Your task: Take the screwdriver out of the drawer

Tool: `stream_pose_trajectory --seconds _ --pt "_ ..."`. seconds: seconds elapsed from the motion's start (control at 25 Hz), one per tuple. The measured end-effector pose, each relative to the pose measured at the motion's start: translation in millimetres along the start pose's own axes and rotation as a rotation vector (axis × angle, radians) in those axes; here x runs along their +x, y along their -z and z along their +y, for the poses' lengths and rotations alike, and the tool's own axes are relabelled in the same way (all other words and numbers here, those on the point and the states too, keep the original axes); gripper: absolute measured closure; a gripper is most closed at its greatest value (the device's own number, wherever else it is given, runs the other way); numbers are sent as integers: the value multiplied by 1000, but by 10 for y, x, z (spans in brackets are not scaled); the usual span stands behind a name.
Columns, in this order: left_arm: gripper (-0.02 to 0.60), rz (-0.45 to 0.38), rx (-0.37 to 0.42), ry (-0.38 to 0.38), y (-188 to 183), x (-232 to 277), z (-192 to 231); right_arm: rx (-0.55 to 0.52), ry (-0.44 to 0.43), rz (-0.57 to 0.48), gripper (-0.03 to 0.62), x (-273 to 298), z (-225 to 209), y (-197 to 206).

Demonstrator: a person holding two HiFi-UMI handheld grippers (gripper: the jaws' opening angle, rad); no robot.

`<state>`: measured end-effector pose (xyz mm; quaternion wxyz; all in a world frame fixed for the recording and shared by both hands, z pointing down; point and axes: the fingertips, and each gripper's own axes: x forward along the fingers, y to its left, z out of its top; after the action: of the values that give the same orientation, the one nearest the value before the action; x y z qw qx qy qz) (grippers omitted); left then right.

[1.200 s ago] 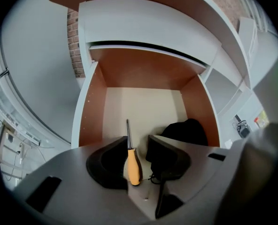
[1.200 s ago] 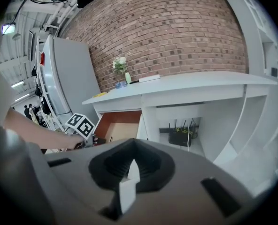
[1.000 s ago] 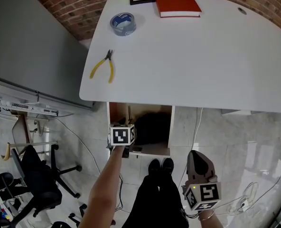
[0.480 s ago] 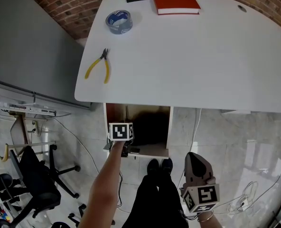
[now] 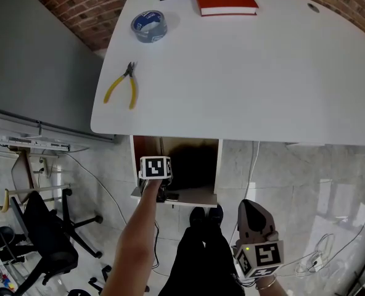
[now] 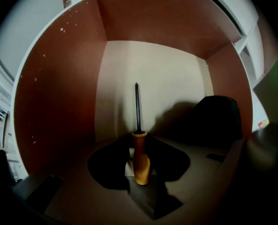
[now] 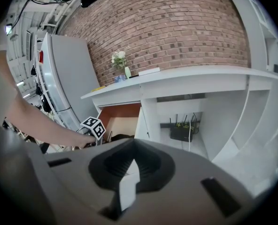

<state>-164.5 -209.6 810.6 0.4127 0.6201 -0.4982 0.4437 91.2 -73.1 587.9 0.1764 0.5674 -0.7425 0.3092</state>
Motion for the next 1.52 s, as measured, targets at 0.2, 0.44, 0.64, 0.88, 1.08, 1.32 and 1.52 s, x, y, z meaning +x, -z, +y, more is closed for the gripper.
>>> stream_pose_trajectory --seconds 0.2,0.44,0.64,0.88,1.08,1.32,1.52 --pt "473 -3 -11 -2 -13 15 3 -2 4 4 592 14 -31 7" --pt "514 -3 2 -6 -13 13 -24 1 4 15 592 1 -33 29" --pt "520 -10 -7 0 -15 -2 -20 -17 9 47 592 -12 -13 -32" --pt "522 -58 51 -5 -92 -140 -29 -14 -8 0 592 8 8 -104" --pt "522 -136 95 11 -183 -475 -91 -34 -11 -15 592 -66 69 -274" --pt "522 -239 135 29 -302 -965 -212 -48 -38 -61 592 -166 195 -504" --pt "522 -322 147 39 -399 -1447 -342 -81 -48 -111 592 -269 252 -731"
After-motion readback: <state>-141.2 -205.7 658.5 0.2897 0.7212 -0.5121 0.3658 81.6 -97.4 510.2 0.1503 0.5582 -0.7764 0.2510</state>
